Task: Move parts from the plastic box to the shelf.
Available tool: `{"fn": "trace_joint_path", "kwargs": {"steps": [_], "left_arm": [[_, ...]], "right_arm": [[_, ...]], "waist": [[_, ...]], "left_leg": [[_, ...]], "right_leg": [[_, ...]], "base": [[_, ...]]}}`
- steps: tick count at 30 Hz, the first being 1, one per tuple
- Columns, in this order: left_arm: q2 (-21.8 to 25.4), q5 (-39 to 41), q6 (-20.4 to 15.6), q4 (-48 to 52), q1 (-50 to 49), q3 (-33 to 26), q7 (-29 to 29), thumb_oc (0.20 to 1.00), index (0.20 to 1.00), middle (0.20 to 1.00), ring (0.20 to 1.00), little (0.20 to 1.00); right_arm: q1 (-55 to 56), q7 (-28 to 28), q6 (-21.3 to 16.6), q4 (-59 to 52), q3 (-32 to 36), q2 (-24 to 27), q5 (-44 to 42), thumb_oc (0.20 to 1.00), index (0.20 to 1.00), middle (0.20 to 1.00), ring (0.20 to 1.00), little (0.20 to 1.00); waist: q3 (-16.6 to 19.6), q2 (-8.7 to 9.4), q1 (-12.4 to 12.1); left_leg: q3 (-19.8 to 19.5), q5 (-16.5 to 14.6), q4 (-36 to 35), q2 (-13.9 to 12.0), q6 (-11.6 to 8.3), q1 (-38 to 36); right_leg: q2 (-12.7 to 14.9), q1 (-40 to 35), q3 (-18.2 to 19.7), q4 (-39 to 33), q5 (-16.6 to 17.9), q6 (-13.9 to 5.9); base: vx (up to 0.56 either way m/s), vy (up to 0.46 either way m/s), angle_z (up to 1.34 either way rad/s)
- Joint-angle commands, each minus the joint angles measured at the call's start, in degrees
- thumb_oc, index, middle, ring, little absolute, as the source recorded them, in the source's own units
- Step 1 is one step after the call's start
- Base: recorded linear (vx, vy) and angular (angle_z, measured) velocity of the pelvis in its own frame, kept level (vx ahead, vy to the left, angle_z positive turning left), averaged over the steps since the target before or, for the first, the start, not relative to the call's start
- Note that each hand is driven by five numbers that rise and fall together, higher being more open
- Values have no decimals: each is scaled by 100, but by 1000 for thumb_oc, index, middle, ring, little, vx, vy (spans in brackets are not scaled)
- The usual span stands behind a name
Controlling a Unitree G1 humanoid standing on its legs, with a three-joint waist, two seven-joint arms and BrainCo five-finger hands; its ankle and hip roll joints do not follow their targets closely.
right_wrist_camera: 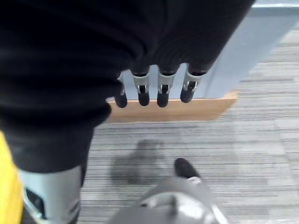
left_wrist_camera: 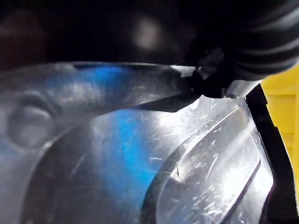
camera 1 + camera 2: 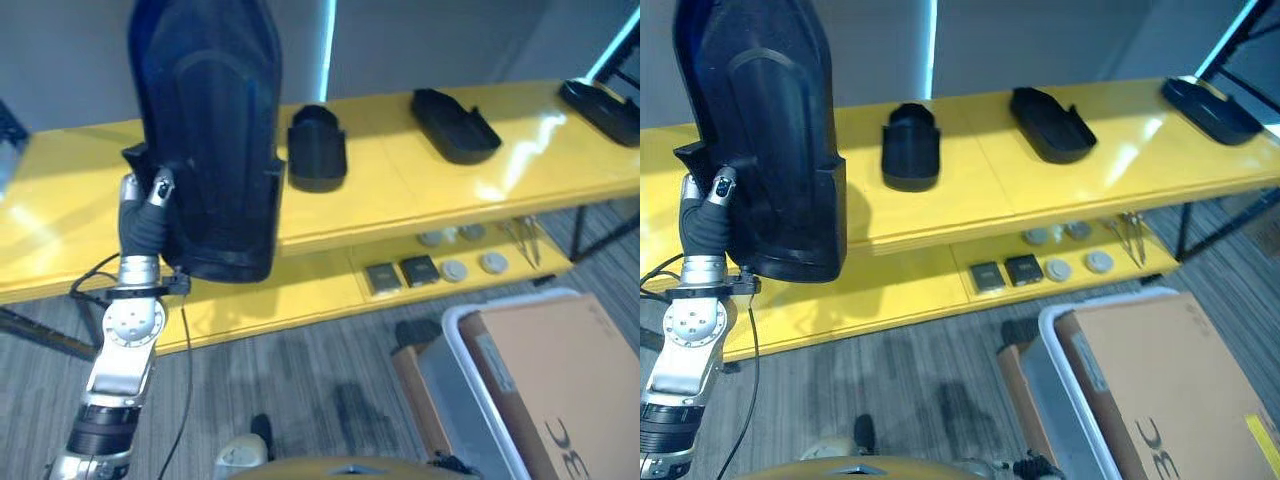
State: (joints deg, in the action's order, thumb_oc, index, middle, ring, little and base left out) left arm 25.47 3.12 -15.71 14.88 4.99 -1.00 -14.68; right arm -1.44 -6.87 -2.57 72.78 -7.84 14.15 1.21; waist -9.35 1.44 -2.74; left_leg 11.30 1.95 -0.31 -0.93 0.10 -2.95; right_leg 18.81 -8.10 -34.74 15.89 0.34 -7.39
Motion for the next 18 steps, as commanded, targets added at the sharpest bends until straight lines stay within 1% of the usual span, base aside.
{"fn": "trace_joint_path", "kwargs": {"steps": [1, 2, 3, 4, 6, 7, 9, 10, 11, 13, 14, 15, 16, 17, 18], "left_arm": [[243, -96, -410, 414, 450, 272, -153, 200, 200, 200, 200, 200], [248, -94, -417, 402, 462, 275, -155, 200, 200, 200, 200, 200], [224, 250, -466, 168, 725, 541, -48, 200, 200, 200, 200, 200], [226, 253, -472, 157, 738, 544, -47, 200, 200, 200, 200, 200], [213, 320, -474, 3, 973, 788, -22, 200, 200, 200, 200, 200], [184, 273, -448, -106, 1012, 832, -104, 200, 200, 200, 200, 200], [165, 226, -439, -117, 933, 789, -119, 200, 200, 200, 200, 200], [111, 279, -419, -101, 851, 761, -119, 200, 200, 200, 200, 200], [37, 384, -416, -43, 667, 661, -88, 200, 200, 200, 200, 200], [24, 453, -423, -24, 527, 608, -57, 200, 200, 200, 200, 200], [63, 415, -404, 37, 444, 548, -58, 200, 200, 200, 200, 200], [61, 415, -400, 43, 441, 547, -57, 200, 200, 200, 200, 200], [62, 422, -365, 78, 426, 531, -42, 200, 200, 200, 200, 200], [69, 462, -357, 51, 399, 511, 5, 200, 200, 200, 200, 200], [91, 494, -353, 44, 305, 435, 1, 200, 200, 200, 200, 200]], "right_arm": [[-216, -186, -135, -185, -334, -130, -328, 1000, 1000, 1000, 1000, 1000], [-223, -186, -136, -182, -332, -133, -330, 1000, 1000, 1000, 1000, 1000], [-238, -204, -205, -261, -446, -115, -526, 1000, 1000, 1000, 1000, 1000], [-243, -204, -205, -261, -443, -115, -528, 1000, 1000, 1000, 1000, 1000], [-216, -239, -258, -320, -533, -90, -617, 1000, 1000, 1000, 1000, 1000], [-167, -264, -242, -293, -498, -160, -705, 1000, 1000, 1000, 1000, 1000], [-178, -231, -225, -248, -525, -169, -684, 1000, 1000, 1000, 1000, 1000], [-155, -181, -214, -208, -538, -164, -634, 1000, 1000, 1000, 1000, 1000], [-108, -163, -174, -52, -527, -114, -546, 1000, 1000, 1000, 1000, 1000], [-98, -164, -143, 75, -459, 2, -499, 1000, 1000, 1000, 1000, 1000], [-107, -188, -114, 229, -338, 102, -463, 1000, 1000, 1000, 1000, 1000], [-109, -187, -116, 233, -337, 103, -462, 1000, 1000, 1000, 1000, 1000], [-67, -200, -95, 304, -266, 119, -425, 1000, 1000, 1000, 1000, 1000], [-70, -223, -64, 359, -200, 163, -378, 1000, 1000, 1000, 1000, 1000], [-97, -281, -40, 386, -87, 224, -400, 1000, 1000, 1000, 1000, 1000]], "waist": [[-2, 2, 361], [29, -6, 330], [79, -11, 542], [88, -15, 535], [77, -26, 558], [109, 47, 544], [142, 51, 515], [163, 39, 464], [147, 11, 384], [57, -39, 348], [-9, -87, 301], [-5, -88, 310], [-16, -87, 308], [-26, -84, 318], [10, -112, 334]], "left_leg": [[-248, -242, -278, -26, -61, -46], [-218, -214, -300, -46, -69, -15], [-674, -164, -347, 12, -130, 19], [-668, -150, -343, 5, -134, 44], [-956, -179, -322, 21, -159, 125], [-1074, -222, -253, 38, -172, 112], [-1056, -233, -272, 43, -167, 86], [-1062, -240, -222, 40, -177, 86], [-1123, -298, 36, 48, -222, 151], [-1304, -344, 312, 126, -250, 310], [-1339, -345, 458, 188, -310, 454], [-1348, -346, 466, 190, -311, 464], [-1222, -278, 447, 99, -374, 538], [-1026, -166, 389, -88, -461, 596], [-750, -8, 200, -507, -608, 591]], "right_leg": [[-883, 1044, 1643, 82, -72, -131], [-912, 1086, 1666, 49, -35, -111], [-1519, 1214, 2995, -522, -322, -57], [-1528, 1225, 2998, -553, -287, -51], [-1552, 1216, 3404, -908, -223, 31], [-1502, 1078, 3228, -978, -257, 82], [-1493, 1003, 3170, -1026, -247, 86], [-1513, 960, 3149, -1047, -251, 116], [-1477, 847, 2972, -1152, -274, 148], [-1435, 758, 2843, -1248, -261, 188], [-1378, 691, 2722, -1390, -210, 186], [-1378, 687, 2711, -1405, -202, 186], [-1313, 628, 2584, -1533, -148, 173], [-1222, 567, 2433, -1678, -83, 131], [-1100, 507, 2311, -1828, -25, 35]], "base": [[-6, 15, 35], [113, -83, 51], [134, -53, 85], [171, -84, 139], [103, -141, 133], [157, -214, 85], [108, -147, 87], [119, -174, 62], [125, -203, 30], [33, -117, 30], [-16, -48, 31], [-27, -9, 32], [-31, 42, 31], [-22, 135, 55], [-8, 123, 66]]}}
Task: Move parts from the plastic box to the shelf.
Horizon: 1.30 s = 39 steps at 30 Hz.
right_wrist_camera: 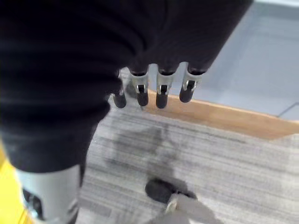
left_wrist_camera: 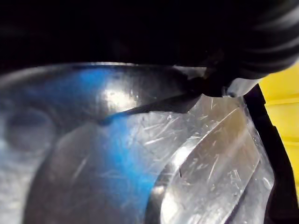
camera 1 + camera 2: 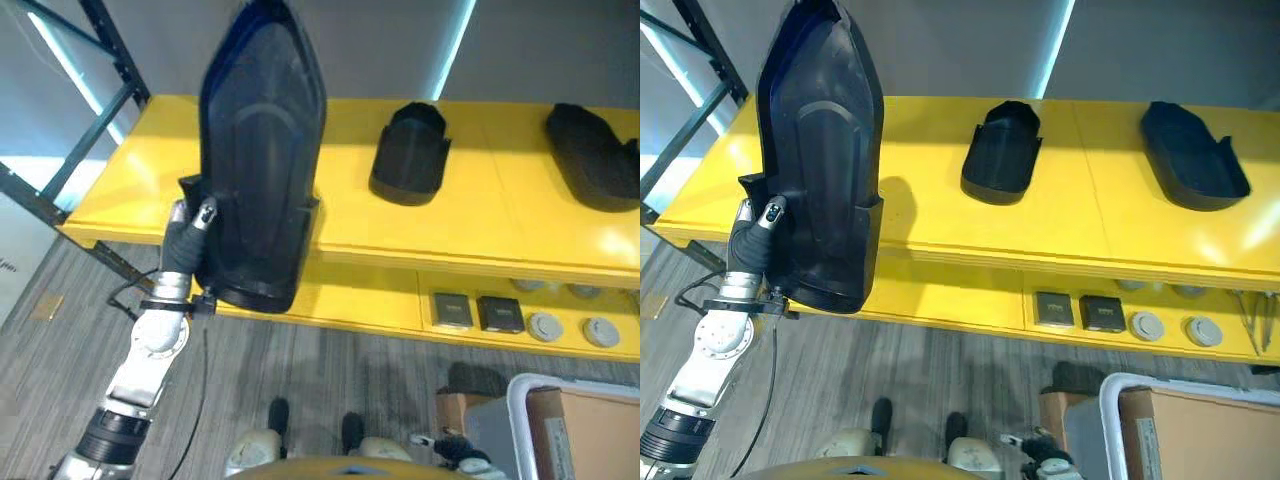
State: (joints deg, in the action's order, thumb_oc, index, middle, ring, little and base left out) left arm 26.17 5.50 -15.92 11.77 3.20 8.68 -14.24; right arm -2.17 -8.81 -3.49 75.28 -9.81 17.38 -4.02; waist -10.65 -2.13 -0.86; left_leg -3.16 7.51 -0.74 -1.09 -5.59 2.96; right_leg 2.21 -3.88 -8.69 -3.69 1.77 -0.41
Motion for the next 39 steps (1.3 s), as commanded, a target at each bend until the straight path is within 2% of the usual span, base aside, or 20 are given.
{"fn": "trace_joint_path", "kwargs": {"steps": [1, 5, 6, 8, 10, 12, 13, 14, 15, 16, 18, 19, 20, 22, 23, 26, 30, 32, 35, 39], "left_arm": [[20, 258, -331, 357, 481, -535, -42, 200, 200, 200, 200, 200], [-19, 479, -337, 187, 437, -525, -139, 200, 200, 200, 200, 200], [-20, 478, -338, 183, 438, -523, -141, 200, 200, 200, 200, 200], [33, 422, -325, 190, 463, -528, -156, 200, 200, 200, 200, 200], [133, 381, -348, 171, 474, -504, -142, 200, 200, 200, 200, 200], [201, 403, -309, 206, 506, -420, 12, 200, 200, 200, 200, 200], [240, 408, -288, 156, 557, -275, 93, 200, 200, 200, 200, 200], [347, 362, -288, 151, 631, -201, 131, 200, 200, 200, 200, 200], [584, 286, -284, 157, 694, -287, 77, 200, 200, 200, 200, 200], [591, 286, -289, 147, 703, -285, 73, 200, 200, 200, 200, 200], [760, -137, -175, 71, 693, -432, -162, 200, 200, 200, 200, 200], [770, -158, -178, 22, 657, -470, -174, 200, 200, 200, 200, 200], [660, -122, -172, -148, 617, -557, -273, 200, 200, 200, 200, 200], [622, -133, -145, -228, 654, -578, -316, 200, 200, 200, 200, 200], [577, -151, -110, -350, 726, -560, -430, 200, 200, 200, 200, 200], [472, -228, 0, -923, 1037, -508, -584, 200, 200, 200, 200, 200], [338, 88, 32, -1419, 1361, -456, -660, 200, 200, 200, 200, 200], [426, 64, 172, -1684, 1643, -462, -655, 200, 200, 200, 200, 200], [444, 375, 209, -2170, 1904, -475, -704, 200, 200, 200, 200, 200], [599, 904, 236, -3231, 2930, -208, -856, 200, 200, 200, 200, 200]], "right_arm": [[-22, -88, 52, 136, 109, -98, 122, 1000, 1000, 1000, 1000, 1000], [2, -121, 26, 51, 245, -146, -292, 1000, 1000, 1000, 1000, 1000], [6, -122, 28, 47, 244, -146, -294, 1000, 1000, 1000, 1000, 1000], [15, -88, 10, 20, 274, -172, -442, 1000, 1000, 1000, 1000, 1000], [29, -58, 12, 36, 240, -198, -485, 1000, 1000, 1000, 1000, 1000], [56, 2, 49, 84, 309, -204, -355, 1000, 1000, 1000, 1000, 1000], [51, -40, 89, 95, 361, -174, -250, 1000, 1000, 1000, 1000, 1000], [-16, -136, 113, 60, 402, -157, -182, 1000, 1000, 1000, 1000, 1000], [-199, -301, 118, -115, 430, -313, -216, 1000, 1000, 1000, 1000, 1000], [-203, -304, 122, -118, 430, -320, -216, 1000, 1000, 1000, 1000, 1000], [-337, -357, 131, -225, 252, -460, 1, 1000, 1000, 1000, 1000, 1000], [-354, -383, 78, -287, 173, -492, 68, 1000, 1000, 1000, 1000, 1000], [-319, -424, -30, -451, 39, -577, 11, 1000, 1000, 1000, 1000, 1000], [-271, -414, -46, -471, -18, -622, -52, 1000, 1000, 1000, 1000, 1000], [-198, -412, -83, -511, -85, -658, -91, 1000, 1000, 1000, 1000, 1000], [-49, -181, 67, -307, -498, -616, 427, 1000, 1000, 1000, 1000, 1000], [56, -169, 115, -258, -421, -401, 530, 1000, 1000, 1000, 1000, 1000], [189, -276, 74, -100, 125, -310, -11, 1000, 1000, 1000, 1000, 1000], [196, -209, 32, -87, 271, -298, -260, 1000, 1000, 1000, 1000, 1000], [43, -59, 80, -147, -232, -290, 129, 1000, 1000, 1000, 1000, 1000]], "waist": [[143, 240, 142], [233, 175, 201], [232, 169, 202], [270, 129, 214], [282, 106, 142], [357, 133, 216], [378, 161, 222], [344, 224, 188], [290, 248, 236], [301, 256, 203], [256, 205, 163], [253, 206, 222], [290, 232, 363], [312, 228, 402], [320, 247, 484], [395, 247, 545], [417, 178, 684], [434, 112, 836], [419, 84, 919], [249, 58, 1055]], "left_leg": [[701, -555, 221, -500, -46, -11], [516, 82, -201, -1457, -361, 23], [514, 95, -223, -1466, -369, 10], [422, 280, -358, -1720, -518, 80], [39, 149, -129, -1638, -571, 109], [274, -368, 312, -1448, -495, 207], [304, -557, 469, -1288, -425, 208], [270, -903, 731, -978, -252, 202], [511, -966, 808, -819, -122, 196], [548, -965, 801, -824, -121, 200], [797, -1054, 760, -758, 11, 72], [863, -1028, 675, -728, 20, -29], [1009, -873, 363, -657, 58, -205], [1073, -816, 200, -644, 56, -299], [1056, -827, 143, -608, 80, -322], [1119, -574, -319, -602, 23, -405], [1130, -462, -417, -654, -16, -420], [1154, -468, -426, -707, -43, -350], [1212, -465, -426, -741, -53, -347], [1263, -384, -426, -780, -85, -76]], "right_leg": [[550, 84, -290, 125, -165, -658], [753, 3, -259, 126, -235, -757], [744, -3, -263, 125, -237, -754], [869, -67, -207, 103, -269, -858], [995, -167, -51, 101, -267, -932], [1331, -372, -97, 173, -202, -1080], [1568, -382, -93, 289, -9, -1161], [1828, -235, 18, 555, 326, -1176], [1897, 152, 113, 762, 749, -1055], [1897, 203, 159, 787, 745, -1054], [1708, 568, -107, 932, 633, -1017], [1383, 637, 37, 902, 411, -978], [849, 869, 322, 703, 200, -888], [729, 842, 465, 522, 170, -853], [637, 806, 714, 407, 109, -812], [589, 604, 771, -109, 175, -842], [566, 584, 748, -127, 226, -837], [558, 665, 715, -131, 195, -862], [547, 702, 746, -131, 208, -872], [504, 1076, 852, -131, 335, -872]], "base": [[26, 144, 77], [111, 241, 26], [163, 334, 14], [146, 330, 3], [197, 397, -19], [244, 458, -41], [248, 508, 14], [180, 587, 40], [79, 388, 3], [28, 367, -50], [32, 277, -98], [97, 317, -141], [97, 209, -117], [55, 94, -67], [35, 43, -18], [3, -18, -3], [35, -50, -2], [27, -25, 11], [31, -15, 5], [-83, -28, -11]]}}
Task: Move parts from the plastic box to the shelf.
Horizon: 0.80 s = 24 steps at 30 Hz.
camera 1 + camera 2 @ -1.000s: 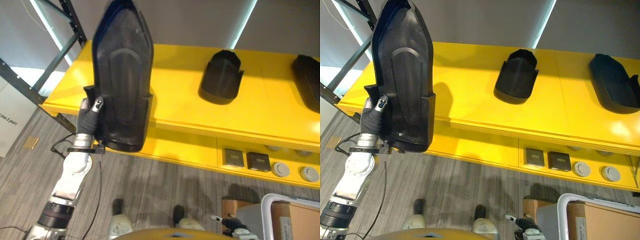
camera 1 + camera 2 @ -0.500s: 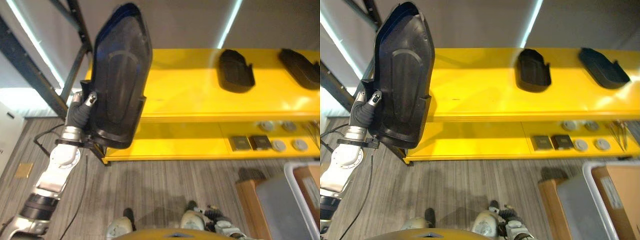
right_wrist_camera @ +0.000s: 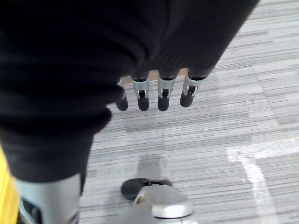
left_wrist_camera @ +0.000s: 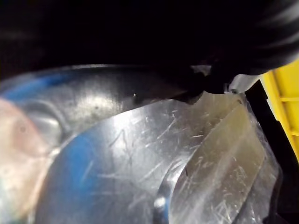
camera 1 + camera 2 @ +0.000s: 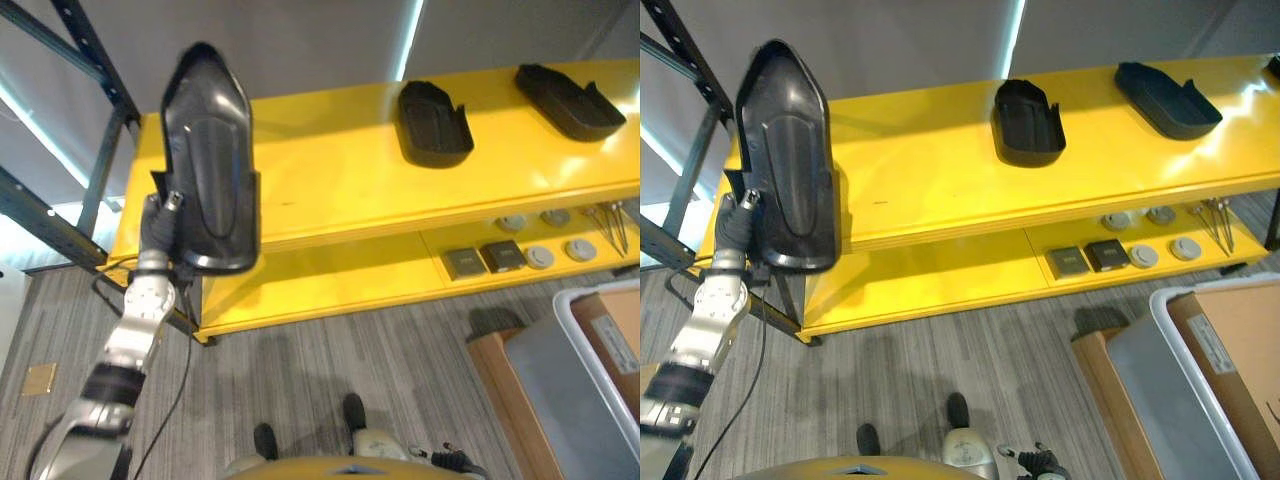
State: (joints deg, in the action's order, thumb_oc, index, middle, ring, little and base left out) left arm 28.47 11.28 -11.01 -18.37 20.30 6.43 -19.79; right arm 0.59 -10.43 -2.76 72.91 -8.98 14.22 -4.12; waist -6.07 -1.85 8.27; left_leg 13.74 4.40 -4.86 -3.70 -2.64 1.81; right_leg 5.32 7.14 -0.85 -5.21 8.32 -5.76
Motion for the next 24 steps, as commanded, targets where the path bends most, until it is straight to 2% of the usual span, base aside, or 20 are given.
{"fn": "trace_joint_path", "kwargs": {"steps": [1, 4, 5, 9, 11, 14, 24], "left_arm": [[411, 385, -242, -359, 1355, 46, -322, 200, 200, 200, 200, 200], [589, 423, -170, -775, 1767, 178, -429, 200, 200, 200, 200, 200], [723, 512, -55, -1226, 2178, 350, -441, 200, 200, 200, 200, 200], [859, 562, 12, -1636, 2570, 539, -446, 200, 200, 200, 200, 200], [1086, 657, 166, -2305, 3227, 892, -370, 200, 200, 200, 200, 200], [1155, 724, 265, -2720, 3580, 1068, -351, 200, 200, 200, 200, 200], [1200, 840, 395, -3208, 4113, 1331, -289, 200, 200, 200, 200, 200]], "right_arm": [[-270, 108, 12, 101, -355, 18, 124, 1000, 1000, 1000, 1000, 1000], [-395, 94, -11, 74, -410, -21, 7, 1000, 1000, 1000, 1000, 1000], [-502, 82, -1, 71, -522, -55, -48, 1000, 1000, 1000, 1000, 1000], [-619, 88, -9, 26, -634, -102, -57, 1000, 1000, 1000, 1000, 1000], [-863, 97, -24, -74, -858, -112, -155, 1000, 1000, 1000, 1000, 1000], [-1023, 68, -36, -106, -905, -125, -291, 1000, 1000, 1000, 1000, 1000], [-1215, 64, -14, -10, -946, -52, -507, 1000, 1000, 1000, 1000, 1000]], "waist": [[-249, 25, 155], [-343, 13, 189], [-415, -15, 210], [-489, -34, 200], [-659, -78, 185], [-747, -93, 167], [-898, -138, 122]], "left_leg": [[-430, -43, -14, -526, -388, 125], [-432, 34, -14, -546, -407, 350], [-449, 81, -14, -554, -420, 487], [-463, 134, -14, -568, -437, 613], [-495, 208, -14, -582, -471, 770], [-491, 225, -14, -586, -484, 796], [-526, 233, -14, -606, -511, 782]], "right_leg": [[186, 68, 76, 21, -292, -337], [171, 294, 105, 21, -219, -342], [152, 436, 127, 21, -172, -339], [141, 560, 127, 21, -131, -342], [130, 700, 149, 21, -79, -342], [119, 734, 170, 21, -57, -349], [110, 738, 195, 21, -77, -340]], "base": [[-56, -23, -19], [-85, -26, -7], [-72, -31, -7], [-14, -24, -3], [3, -48, -2], [17, -18, 1], [18, -12, -3]]}}
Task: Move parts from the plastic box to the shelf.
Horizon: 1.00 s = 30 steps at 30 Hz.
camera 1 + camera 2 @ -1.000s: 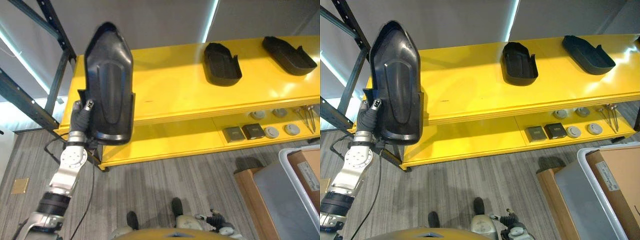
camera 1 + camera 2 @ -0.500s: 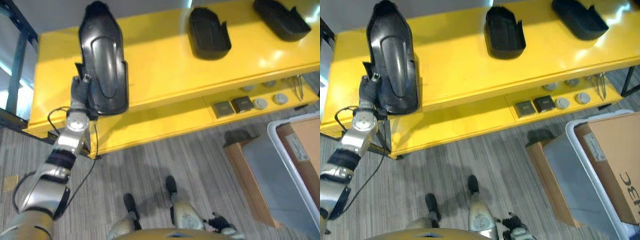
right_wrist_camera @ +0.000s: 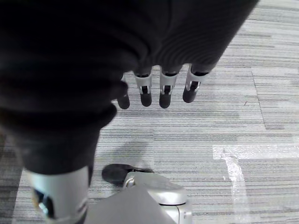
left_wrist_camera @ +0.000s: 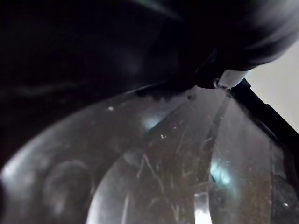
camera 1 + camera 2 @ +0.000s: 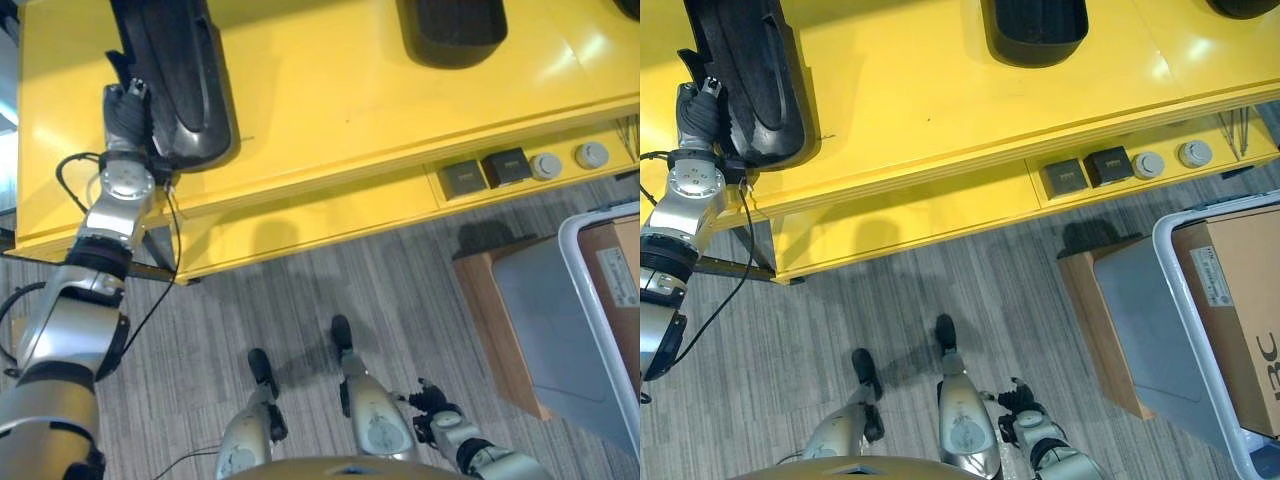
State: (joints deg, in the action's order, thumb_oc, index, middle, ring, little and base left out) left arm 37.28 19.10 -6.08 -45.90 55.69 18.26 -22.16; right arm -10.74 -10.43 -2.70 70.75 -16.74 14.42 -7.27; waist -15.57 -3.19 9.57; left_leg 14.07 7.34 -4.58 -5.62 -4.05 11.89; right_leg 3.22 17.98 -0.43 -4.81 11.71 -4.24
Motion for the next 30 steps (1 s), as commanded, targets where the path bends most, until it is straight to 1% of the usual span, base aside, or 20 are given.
{"fn": "trace_joint_path", "kwargs": {"steps": [1, 2, 3, 4, 5, 9, 10, 13, 14, 18, 19, 20, 30], "left_arm": [[331, 70, -80, -497, 586, 154, -34, 200, 200, 200, 200, 200], [332, 82, -70, -510, 605, 164, -12, 200, 200, 200, 200, 200], [312, 95, -64, -512, 617, 184, -1, 413, 413, 413, 413, 413], [282, 106, -42, -536, 629, 212, 22, 765, 765, 765, 765, 765], [256, 114, -33, -526, 659, 242, 45, 1000, 1000, 1000, 1000, 1000], [236, 92, 15, -532, 667, 270, 88, 1000, 1000, 1000, 1000, 1000], [153, -18, 122, -699, 716, 273, 70, 1000, 1000, 1000, 1000, 1000], [-26, -30, 194, -957, 863, 272, 18, 1000, 1000, 1000, 1000, 1000], [-28, -30, 193, -960, 868, 274, 18, 1000, 1000, 1000, 1000, 1000], [-320, 32, 235, -1088, 987, 212, -119, 1000, 1000, 1000, 1000, 1000], [-321, 32, 236, -1088, 989, 213, -120, 1000, 1000, 1000, 1000, 1000], [-426, 165, 225, -1148, 1060, 162, -169, 1000, 1000, 1000, 1000, 1000], [-642, 415, 200, -1349, 1279, 37, -354, 1000, 1000, 1000, 1000, 1000]], "right_arm": [[-76, 79, -16, 220, -180, -71, -182, 1000, 1000, 1000, 1000, 1000], [-78, 76, -4, 248, -189, -63, -167, 1000, 1000, 1000, 1000, 1000], [-89, 81, 8, 255, -202, -68, -169, 1000, 1000, 1000, 1000, 1000], [-88, 88, 16, 263, -216, -75, -168, 1000, 1000, 1000, 1000, 1000], [-88, 93, 23, 271, -219, -78, -161, 1000, 1000, 1000, 1000, 1000], [-77, 117, 31, 278, -245, -103, -145, 1000, 1000, 1000, 1000, 1000], [-93, 125, 33, 285, -280, -120, -133, 1000, 1000, 1000, 1000, 1000], [-153, 127, 45, 305, -331, -137, -128, 1000, 1000, 1000, 1000, 1000], [-154, 127, 45, 306, -329, -137, -128, 1000, 1000, 1000, 1000, 1000], [-185, 115, 55, 313, -372, -140, -149, 1000, 1000, 1000, 1000, 1000], [-185, 116, 55, 314, -370, -139, -149, 1000, 1000, 1000, 1000, 1000], [-199, 107, 71, 326, -387, -127, -144, 1000, 1000, 1000, 1000, 1000], [-146, 105, 124, 373, -394, -105, -98, 1000, 1000, 1000, 1000, 1000]], "waist": [[41, -7, -7], [36, -14, -10], [31, -18, -7], [26, -22, -2], [22, -27, -1], [14, -35, -4], [10, -40, -1], [-1, -42, 8], [-3, -43, 6], [21, -31, 12], [19, -31, 11], [28, -25, 10], [104, -33, 22]], "left_leg": [[-561, -61, -42, -420, -374, -231], [-564, -62, -42, -421, -376, -237], [-562, -61, -42, -427, -379, -240], [-560, -61, -42, -430, -382, -245], [-562, -62, -42, -432, -382, -249], [-561, -68, -42, -433, -384, -267], [-552, -70, -42, -438, -385, -283], [-552, -71, -42, -436, -383, -301], [-552, -71, -42, -436, -383, -302], [-557, -87, -42, -440, -380, -344], [-557, -87, -42, -440, -380, -345], [-561, -95, -42, -438, -379, -375], [-555, -146, -42, -439, -371, -516]], "right_leg": [[319, -352, 150, -19, -416, -489], [319, -358, 143, -19, -416, -488], [320, -360, 139, -19, -416, -486], [318, -367, 136, -19, -422, -485], [318, -372, 133, -19, -423, -484], [318, -392, 127, -19, -433, -486], [319, -405, 127, -19, -441, -482], [324, -414, 131, -19, -444, -480], [323, -415, 131, -19, -445, -480], [322, -465, 118, -19, -459, -473], [322, -467, 118, -19, -459, -473], [324, -493, 110, -19, -468, -471], [320, -639, 80, -19, -517, -459]], "base": [[0, 0, 0], [0, 0, 0], [0, 0, 0], [0, 0, 0], [0, 0, 0], [0, 0, 0], [0, 0, 0], [0, 0, 0], [0, 0, 0], [0, 0, 0], [-2, 0, 5], [-2, 2, 5], [-1, 0, 1]]}}
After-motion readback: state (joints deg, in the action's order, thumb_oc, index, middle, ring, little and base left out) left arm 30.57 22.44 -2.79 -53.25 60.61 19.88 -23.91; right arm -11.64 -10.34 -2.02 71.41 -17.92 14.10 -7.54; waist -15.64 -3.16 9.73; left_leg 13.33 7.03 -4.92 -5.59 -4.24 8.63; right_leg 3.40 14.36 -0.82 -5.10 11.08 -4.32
